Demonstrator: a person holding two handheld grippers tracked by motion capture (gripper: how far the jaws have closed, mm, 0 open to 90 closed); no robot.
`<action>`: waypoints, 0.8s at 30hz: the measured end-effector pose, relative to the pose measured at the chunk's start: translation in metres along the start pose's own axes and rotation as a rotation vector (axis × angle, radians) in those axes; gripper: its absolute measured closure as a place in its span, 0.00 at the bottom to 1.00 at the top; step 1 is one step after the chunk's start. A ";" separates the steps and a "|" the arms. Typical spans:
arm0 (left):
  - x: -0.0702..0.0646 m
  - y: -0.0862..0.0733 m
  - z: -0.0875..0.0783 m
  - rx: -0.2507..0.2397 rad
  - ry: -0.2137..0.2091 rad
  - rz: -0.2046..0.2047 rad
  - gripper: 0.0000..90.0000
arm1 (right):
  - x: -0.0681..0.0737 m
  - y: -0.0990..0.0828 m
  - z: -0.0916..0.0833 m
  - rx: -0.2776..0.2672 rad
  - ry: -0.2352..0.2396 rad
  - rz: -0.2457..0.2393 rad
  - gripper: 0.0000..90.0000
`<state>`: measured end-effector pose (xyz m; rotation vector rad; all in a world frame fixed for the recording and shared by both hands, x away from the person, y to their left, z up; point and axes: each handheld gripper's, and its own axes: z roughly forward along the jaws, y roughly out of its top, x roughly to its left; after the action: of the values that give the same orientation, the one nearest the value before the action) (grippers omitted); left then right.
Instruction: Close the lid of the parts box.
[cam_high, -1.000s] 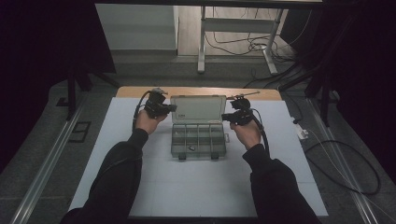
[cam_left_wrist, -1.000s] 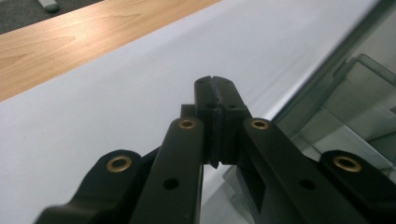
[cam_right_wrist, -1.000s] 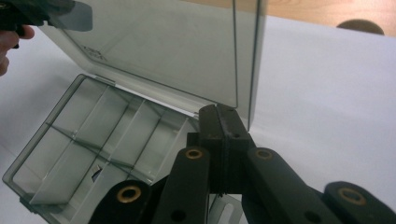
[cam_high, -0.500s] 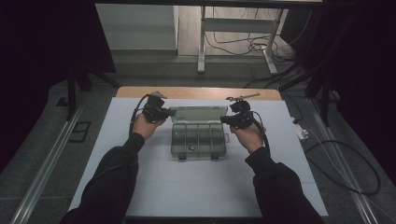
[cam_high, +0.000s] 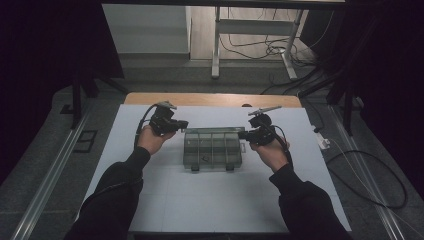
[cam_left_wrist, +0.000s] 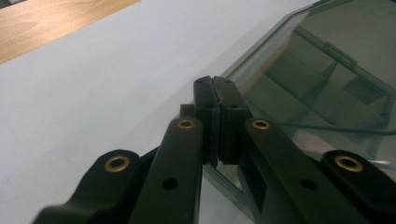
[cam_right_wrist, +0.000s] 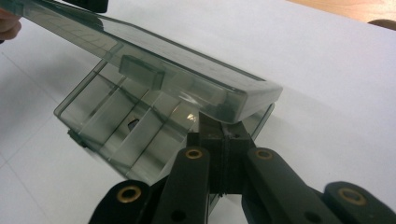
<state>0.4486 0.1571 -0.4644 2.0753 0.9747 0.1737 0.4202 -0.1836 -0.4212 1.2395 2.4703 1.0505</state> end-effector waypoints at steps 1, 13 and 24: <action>0.000 0.000 0.000 0.000 0.000 0.000 0.98 | 0.000 0.000 0.000 0.000 0.000 0.000 0.99; -0.020 -0.007 -0.018 -0.011 -0.029 0.003 0.98 | 0.010 -0.014 -0.005 0.026 0.022 -0.033 0.99; -0.040 -0.016 -0.028 -0.005 -0.054 0.013 0.97 | 0.019 -0.028 -0.004 0.052 0.044 -0.055 0.99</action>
<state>0.3996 0.1529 -0.4495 2.0718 0.9276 0.1261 0.3887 -0.1822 -0.4343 1.1681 2.5650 1.0167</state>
